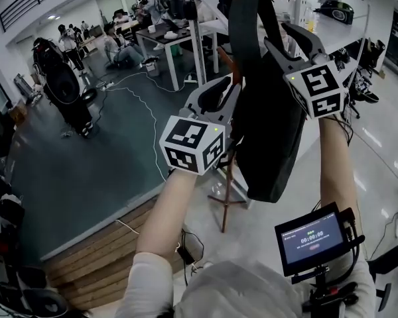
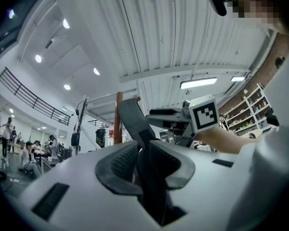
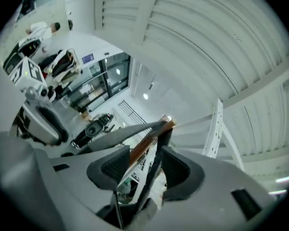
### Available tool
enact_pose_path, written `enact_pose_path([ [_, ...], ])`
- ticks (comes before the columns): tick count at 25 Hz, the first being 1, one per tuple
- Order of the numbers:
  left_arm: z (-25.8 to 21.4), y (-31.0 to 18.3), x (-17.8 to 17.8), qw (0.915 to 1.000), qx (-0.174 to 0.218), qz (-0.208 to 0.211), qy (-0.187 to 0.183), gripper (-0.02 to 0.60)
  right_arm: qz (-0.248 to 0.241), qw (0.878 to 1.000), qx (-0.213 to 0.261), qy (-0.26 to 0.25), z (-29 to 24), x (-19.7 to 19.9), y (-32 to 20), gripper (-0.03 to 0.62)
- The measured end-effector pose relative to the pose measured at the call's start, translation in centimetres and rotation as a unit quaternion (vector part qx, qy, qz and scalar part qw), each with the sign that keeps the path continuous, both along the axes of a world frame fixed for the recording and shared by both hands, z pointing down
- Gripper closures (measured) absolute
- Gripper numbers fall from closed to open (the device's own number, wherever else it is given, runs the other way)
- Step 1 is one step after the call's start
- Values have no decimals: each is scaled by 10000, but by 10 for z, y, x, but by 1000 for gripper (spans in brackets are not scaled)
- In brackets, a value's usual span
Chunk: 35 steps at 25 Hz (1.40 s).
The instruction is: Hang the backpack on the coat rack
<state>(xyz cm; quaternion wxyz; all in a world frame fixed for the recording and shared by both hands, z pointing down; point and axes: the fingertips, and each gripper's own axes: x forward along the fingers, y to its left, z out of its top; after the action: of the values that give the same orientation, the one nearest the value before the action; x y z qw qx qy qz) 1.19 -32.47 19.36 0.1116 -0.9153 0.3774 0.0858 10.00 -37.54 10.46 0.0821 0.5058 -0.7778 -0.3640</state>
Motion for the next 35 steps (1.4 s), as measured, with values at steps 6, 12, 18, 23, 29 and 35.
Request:
enact_pose_path([
  [6,5,10,2,9998,175,36,80,511,-1716,9762,-394,-1266,-5,-12,53,402],
  [12,10,45,-10,9960,-10,507,731,512,-3616,8799,-1102,-2879,24,-12,123,404],
  [18,14,80,-29,9848,-241,1023,1380,574,-4117,8038,-1279,-4099,73,2,154,407],
  [23,27,131,16,9800,-220,1153,1610,574,-4007,7584,-1437,-4936,111,56,186,432],
  [29,60,120,11,9659,-862,1350,2034,574,-3798,7211,-1681,-5545,149,36,173,437],
  [35,74,112,10,9614,-1107,1318,2147,574,-3942,6952,-1939,-5690,161,22,170,437],
])
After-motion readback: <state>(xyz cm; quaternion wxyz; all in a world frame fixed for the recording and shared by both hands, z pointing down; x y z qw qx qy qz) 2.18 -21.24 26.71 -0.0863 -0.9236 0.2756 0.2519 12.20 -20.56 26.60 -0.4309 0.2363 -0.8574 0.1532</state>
